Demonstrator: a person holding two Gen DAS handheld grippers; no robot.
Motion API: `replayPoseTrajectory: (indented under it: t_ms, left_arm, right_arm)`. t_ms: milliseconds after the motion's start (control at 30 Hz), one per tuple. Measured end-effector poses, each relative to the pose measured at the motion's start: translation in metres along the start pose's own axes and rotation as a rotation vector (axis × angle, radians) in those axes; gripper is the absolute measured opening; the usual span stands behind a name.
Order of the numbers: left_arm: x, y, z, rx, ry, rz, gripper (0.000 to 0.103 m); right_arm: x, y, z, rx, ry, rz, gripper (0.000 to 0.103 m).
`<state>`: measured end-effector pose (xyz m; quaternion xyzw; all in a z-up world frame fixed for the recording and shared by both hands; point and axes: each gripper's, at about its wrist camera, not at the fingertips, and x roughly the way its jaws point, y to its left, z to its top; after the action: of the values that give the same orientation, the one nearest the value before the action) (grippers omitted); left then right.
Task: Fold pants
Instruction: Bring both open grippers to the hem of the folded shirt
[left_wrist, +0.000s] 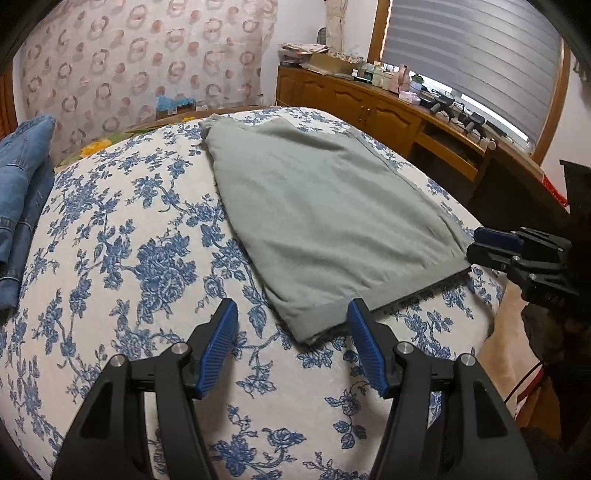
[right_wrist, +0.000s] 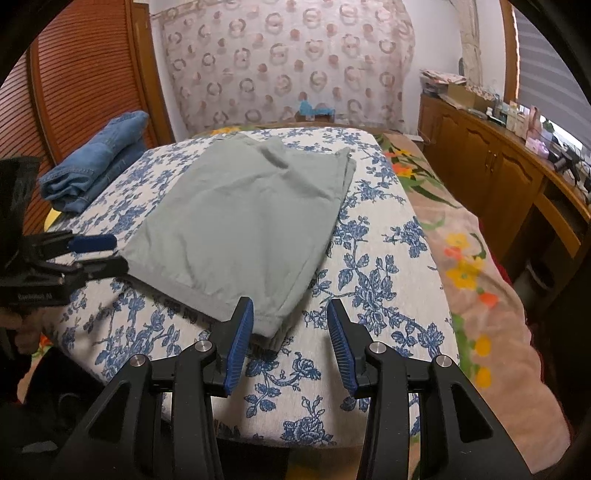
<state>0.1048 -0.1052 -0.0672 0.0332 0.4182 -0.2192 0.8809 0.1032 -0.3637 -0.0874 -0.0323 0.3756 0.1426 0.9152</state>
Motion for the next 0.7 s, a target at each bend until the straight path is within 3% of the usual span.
replayPoseTrajectory:
  t_ms: [167,267,433,567,700]
  left_arm:
    - [0.0004,-0.0028,-0.0030,0.009,-0.011,-0.013,0.060]
    - [-0.0004,-0.0010,-0.0043,0.007,-0.028,-0.030,0.047]
    - [-0.0034,0.0016,-0.0051,0.003,-0.045,-0.038,0.037]
    - [-0.0012,0.0002,-0.0078,0.009,-0.037,-0.052,0.030]
    - [-0.0003,-0.0007,-0.0097,0.008,-0.039,-0.051,0.030]
  right_arm:
    - [-0.0010,-0.0016,-0.0006,0.011,0.001,0.008,0.042]
    - [-0.0011,-0.0014,-0.0008,0.016,0.002,0.013,0.042]
    - [-0.0006,-0.0017,0.0018,0.020,-0.001,0.012,0.042]
    - [-0.0001,-0.0018,0.0031,0.023,-0.004,0.007,0.042]
    - [0.0032,-0.0007,0.0036,0.036,-0.002,0.011,0.042]
